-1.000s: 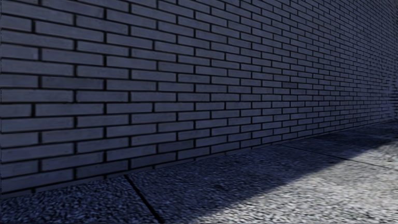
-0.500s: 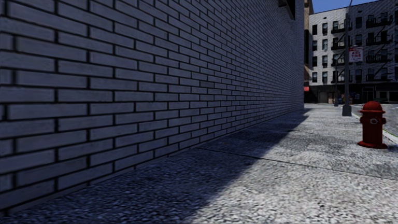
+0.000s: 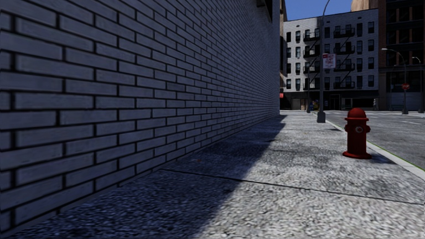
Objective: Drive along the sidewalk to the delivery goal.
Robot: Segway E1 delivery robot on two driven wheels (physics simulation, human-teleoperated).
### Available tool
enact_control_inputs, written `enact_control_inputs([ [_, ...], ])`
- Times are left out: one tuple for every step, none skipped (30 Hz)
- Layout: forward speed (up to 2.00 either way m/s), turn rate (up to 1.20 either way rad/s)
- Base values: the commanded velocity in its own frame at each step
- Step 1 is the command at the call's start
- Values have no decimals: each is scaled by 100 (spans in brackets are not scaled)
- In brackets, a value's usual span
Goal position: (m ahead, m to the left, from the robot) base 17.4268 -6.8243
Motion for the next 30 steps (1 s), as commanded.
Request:
enact_control_inputs([
  [105, 0],
  [105, 0],
  [105, 0],
  [105, 0],
  [105, 0],
  [105, 0],
  [105, 0],
  [105, 0],
  [105, 0],
  [105, 0],
  [105, 0],
  [105, 0],
  [105, 0],
  [105, 0],
  [105, 0],
  [105, -73],
  [105, -97],
  [105, -113],
  [105, -118],
  [104, -119],
  [104, -119],
  [104, -77],
  [104, 0],
  [104, 0],
  [103, 0],
  [102, -3],
  [101, -81],
  [100, -120],
  [100, -120],
  [100, -120],
])
